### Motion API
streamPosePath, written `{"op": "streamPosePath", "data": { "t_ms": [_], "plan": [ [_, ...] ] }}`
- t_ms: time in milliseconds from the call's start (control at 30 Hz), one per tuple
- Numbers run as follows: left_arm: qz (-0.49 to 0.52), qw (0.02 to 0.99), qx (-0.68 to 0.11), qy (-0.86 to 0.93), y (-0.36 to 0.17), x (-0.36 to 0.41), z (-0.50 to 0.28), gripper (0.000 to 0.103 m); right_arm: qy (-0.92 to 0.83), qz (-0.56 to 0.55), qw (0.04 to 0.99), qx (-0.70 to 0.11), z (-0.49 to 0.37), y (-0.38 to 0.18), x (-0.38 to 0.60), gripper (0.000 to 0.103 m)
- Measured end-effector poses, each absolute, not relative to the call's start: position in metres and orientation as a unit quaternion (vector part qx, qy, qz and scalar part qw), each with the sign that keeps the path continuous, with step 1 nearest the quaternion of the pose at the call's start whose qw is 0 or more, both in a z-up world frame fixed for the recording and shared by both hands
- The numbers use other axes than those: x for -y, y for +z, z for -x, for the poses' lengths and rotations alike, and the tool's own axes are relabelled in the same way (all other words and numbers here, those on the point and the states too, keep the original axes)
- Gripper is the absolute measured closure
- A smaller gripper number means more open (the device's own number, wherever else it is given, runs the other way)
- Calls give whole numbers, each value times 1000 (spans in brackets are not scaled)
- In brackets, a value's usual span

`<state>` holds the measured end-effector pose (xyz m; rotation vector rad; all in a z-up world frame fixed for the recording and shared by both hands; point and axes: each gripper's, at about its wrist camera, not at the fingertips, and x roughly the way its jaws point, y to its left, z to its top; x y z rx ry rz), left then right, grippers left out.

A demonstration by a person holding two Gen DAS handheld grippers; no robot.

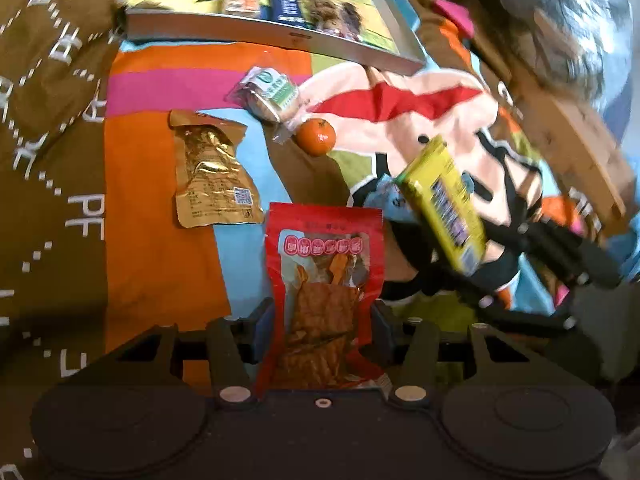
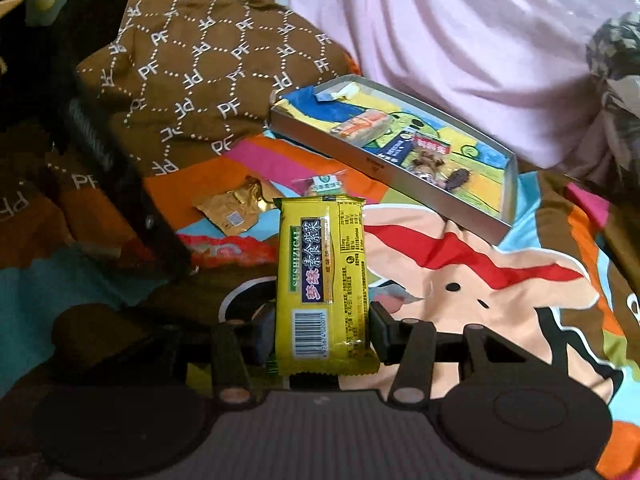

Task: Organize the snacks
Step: 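Lift both held snacks off the bedspread and carry them toward the tray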

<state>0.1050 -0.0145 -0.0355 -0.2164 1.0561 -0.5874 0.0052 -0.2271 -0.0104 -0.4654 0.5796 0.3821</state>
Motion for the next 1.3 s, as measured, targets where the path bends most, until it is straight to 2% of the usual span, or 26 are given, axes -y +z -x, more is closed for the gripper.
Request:
{"op": "streamPosePath", "data": {
  "t_ms": [233, 367, 500, 533, 633, 900, 1000, 1300],
  "plan": [
    [51, 824, -495, -273, -39, 28, -99, 35, 173, 211, 922, -274, 0, -5, 242, 51],
    [37, 823, -493, -282, -39, 37, -96, 21, 171, 202, 924, -274, 2, -5, 249, 51],
    [-2, 826, -488, -281, -43, 50, -93, 18, 173, 197, 925, -276, 3, -7, 253, 51],
    [-10, 828, -487, -276, -44, 53, -92, 21, 173, 197, 925, -276, 4, -7, 253, 51],
    [-44, 836, -486, -251, -46, 58, -92, 39, 174, 198, 924, -275, 4, -9, 254, 51],
    [-29, 835, -486, -258, -41, 50, -92, 43, 173, 204, 925, -271, 7, -10, 254, 51],
    [21, 837, -480, -262, -35, 39, -94, 51, 175, 205, 925, -267, 9, -9, 253, 51],
    [60, 837, -476, -264, -32, 34, -94, 54, 173, 204, 927, -264, 9, -9, 253, 51]
  ]
}}
